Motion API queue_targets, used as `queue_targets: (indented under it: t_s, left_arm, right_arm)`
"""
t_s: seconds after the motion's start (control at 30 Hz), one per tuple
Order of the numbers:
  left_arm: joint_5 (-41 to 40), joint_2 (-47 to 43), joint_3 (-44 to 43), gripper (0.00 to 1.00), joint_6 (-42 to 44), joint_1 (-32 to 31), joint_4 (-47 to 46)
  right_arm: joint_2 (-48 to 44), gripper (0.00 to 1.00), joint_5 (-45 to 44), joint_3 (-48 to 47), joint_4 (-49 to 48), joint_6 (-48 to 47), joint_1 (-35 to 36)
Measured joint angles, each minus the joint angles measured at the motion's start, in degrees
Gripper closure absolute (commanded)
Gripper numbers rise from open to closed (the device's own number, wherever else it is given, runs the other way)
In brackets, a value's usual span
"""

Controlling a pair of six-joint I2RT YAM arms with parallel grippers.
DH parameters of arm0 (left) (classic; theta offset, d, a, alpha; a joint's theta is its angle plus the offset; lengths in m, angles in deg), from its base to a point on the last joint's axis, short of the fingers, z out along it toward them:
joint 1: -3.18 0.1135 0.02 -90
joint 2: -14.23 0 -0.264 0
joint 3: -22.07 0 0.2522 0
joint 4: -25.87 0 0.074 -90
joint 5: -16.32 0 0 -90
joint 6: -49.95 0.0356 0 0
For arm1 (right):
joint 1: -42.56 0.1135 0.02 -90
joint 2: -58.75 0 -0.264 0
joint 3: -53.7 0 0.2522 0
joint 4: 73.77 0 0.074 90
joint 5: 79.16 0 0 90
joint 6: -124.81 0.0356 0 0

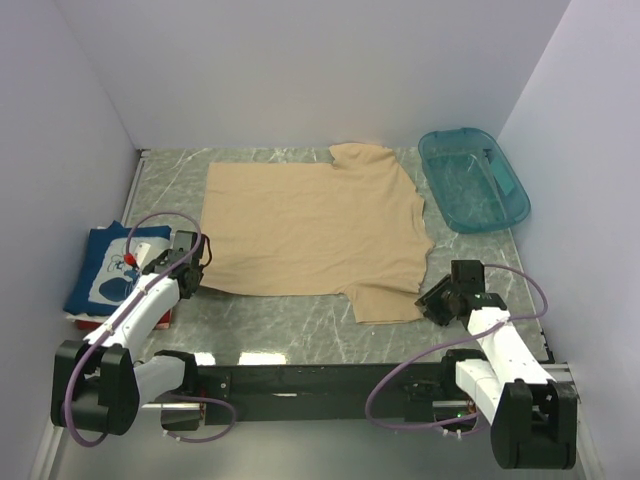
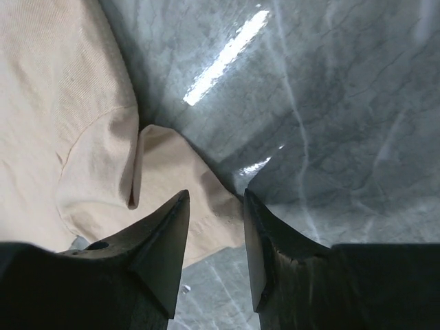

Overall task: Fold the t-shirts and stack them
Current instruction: Fold the tshirt

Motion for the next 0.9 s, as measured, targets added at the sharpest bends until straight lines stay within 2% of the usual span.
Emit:
queue_targets:
  t_s: [0.13,0.23,0.27,0.33,0.57,0.9]
  left_arm:
    - [-0.02,0.02,0.00,0.99,0.00,0.00,0.00]
    - [0.00,0.02,0.00,0.99,0.00,0.00,0.02]
    - [0.00,0.02,0.00,0.99,0.00,0.00,0.04]
    - [0.00,0.02,0.00,0.99,0.00,0.00,0.04]
    - [-0.11,0.00,-0.02,0.99,-0.02,0.00,0.59]
    - [-0.44,-3.56,-0.02,0.99,-0.20,0.00,3.26]
  right_arm:
    - [0.83,0.62,1.03,0.07,-0.94,0.90,1.51]
    - [2.10,0.78,2.01,0.11,-1.68,1.01,3.34]
    - [2.73,0.91,2.43,0.11,-1.97,1.03,3.74]
    - [3.65,1.00,2.99,0.09,-2.27,0.83,3.91]
    - [2.91,1.00,3.50,-0.04,-1.92,-0.37,4.00]
    - [-18.01,1.00,2.58,-2.73,8.31,-1.64,4.00]
